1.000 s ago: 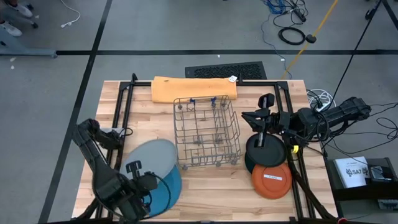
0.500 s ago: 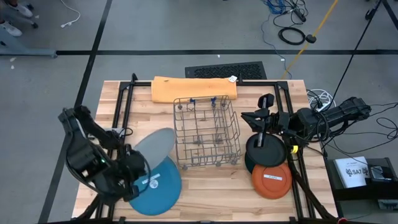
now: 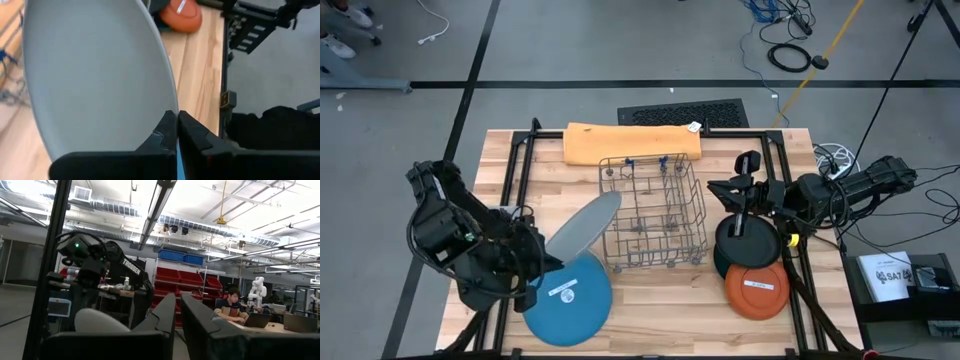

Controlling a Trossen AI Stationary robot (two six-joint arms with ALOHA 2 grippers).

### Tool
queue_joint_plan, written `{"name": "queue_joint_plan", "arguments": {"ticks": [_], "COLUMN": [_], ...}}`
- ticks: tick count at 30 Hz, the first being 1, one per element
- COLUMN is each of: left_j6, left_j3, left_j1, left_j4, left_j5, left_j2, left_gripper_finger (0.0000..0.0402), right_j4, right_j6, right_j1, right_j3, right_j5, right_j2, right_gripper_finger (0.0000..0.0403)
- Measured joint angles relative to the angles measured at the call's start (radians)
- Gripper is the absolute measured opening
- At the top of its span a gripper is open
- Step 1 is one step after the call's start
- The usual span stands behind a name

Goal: Sort dishes
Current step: Put the gray plate into the dish rack

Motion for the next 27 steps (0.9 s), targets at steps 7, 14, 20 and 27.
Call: {"name": "queue_joint_plan", "arguments": {"ticks": [7, 14, 20, 27], "left_j6": [0.201, 0.458, 0.665, 0.768], "left_j3": [0.000, 0.000, 0.000, 0.000], "left_j1": [0.032, 0.071, 0.110, 0.206], "left_j4": [0.103, 0.217, 0.278, 0.293], "left_j5": [-0.059, -0.095, -0.086, -0.016], "left_j2": [-0.013, -0.012, -0.012, -0.043], "left_gripper_finger": [0.0000, 0.0000, 0.0000, 0.0000], "right_j4": [-0.017, -0.031, -0.039, -0.044], "right_j6": [0.000, 0.000, 0.000, -0.005], "right_j1": [0.000, 0.000, 0.000, 0.000], "right_j3": [0.000, 0.000, 0.000, 0.000], "right_j5": [0.000, 0.000, 0.000, 0.000], "right_j2": [0.000, 0.000, 0.000, 0.000], "right_gripper_finger": [0.0025, 0.0025, 0.0025, 0.0025]}}
